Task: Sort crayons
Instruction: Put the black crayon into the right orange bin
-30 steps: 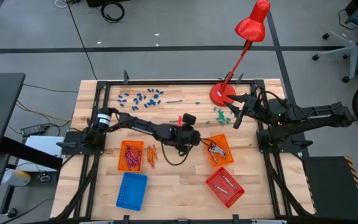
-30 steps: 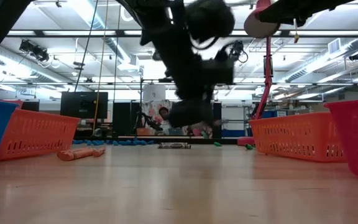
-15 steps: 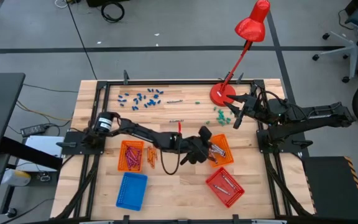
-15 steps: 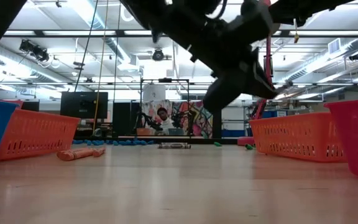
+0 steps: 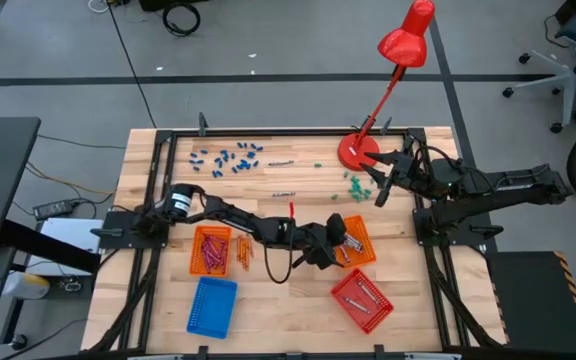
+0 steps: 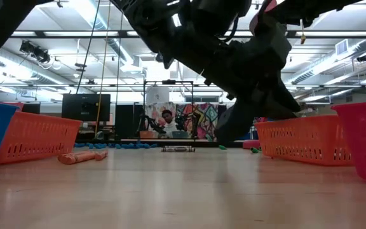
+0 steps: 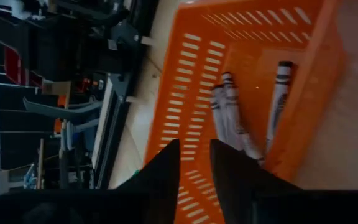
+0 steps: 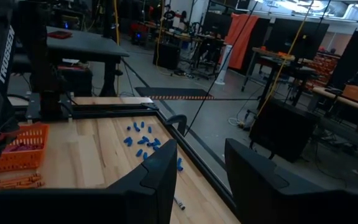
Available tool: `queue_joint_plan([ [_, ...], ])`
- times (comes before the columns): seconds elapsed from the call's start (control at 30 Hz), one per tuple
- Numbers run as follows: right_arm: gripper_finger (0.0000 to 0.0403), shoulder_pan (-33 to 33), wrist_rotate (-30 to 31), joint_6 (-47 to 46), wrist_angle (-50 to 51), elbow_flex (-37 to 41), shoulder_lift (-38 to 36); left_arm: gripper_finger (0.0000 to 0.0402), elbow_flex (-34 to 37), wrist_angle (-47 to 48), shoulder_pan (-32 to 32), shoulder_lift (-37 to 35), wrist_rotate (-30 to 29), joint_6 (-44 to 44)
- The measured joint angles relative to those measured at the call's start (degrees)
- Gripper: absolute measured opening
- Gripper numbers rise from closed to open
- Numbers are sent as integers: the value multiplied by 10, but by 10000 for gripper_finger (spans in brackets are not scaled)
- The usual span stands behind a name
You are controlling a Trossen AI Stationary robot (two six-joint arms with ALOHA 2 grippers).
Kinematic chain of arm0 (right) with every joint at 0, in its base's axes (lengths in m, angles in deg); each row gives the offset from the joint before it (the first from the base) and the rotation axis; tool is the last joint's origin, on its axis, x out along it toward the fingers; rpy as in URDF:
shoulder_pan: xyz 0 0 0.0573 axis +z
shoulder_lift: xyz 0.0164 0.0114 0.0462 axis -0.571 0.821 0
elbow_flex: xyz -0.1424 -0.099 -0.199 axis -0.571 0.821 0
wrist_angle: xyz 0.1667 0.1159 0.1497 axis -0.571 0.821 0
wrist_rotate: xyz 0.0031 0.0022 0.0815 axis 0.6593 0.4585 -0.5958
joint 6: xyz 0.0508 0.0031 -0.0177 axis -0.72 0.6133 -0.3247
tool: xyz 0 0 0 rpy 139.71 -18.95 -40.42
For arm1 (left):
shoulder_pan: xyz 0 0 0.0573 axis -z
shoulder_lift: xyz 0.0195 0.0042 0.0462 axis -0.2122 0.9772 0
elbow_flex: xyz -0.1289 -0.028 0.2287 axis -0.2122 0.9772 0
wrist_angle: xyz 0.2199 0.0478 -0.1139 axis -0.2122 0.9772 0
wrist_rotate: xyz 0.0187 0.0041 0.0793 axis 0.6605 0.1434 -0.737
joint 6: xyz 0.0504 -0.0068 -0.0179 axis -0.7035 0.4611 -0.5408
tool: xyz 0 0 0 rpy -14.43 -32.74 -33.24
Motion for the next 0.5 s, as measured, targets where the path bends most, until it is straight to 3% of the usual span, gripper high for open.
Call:
queue_joint_plan([
  [0.13, 139, 0, 0, 0, 0, 0, 0, 128, 0, -17, 0, 0, -7, 12],
  [0.3, 139, 0, 0, 0, 4, 0, 0, 134, 0, -8, 9, -17, -109, 38],
  [0.5, 139, 0, 0, -2, 6, 0, 0, 116, 0, 114, -45, -94, -118, 134],
])
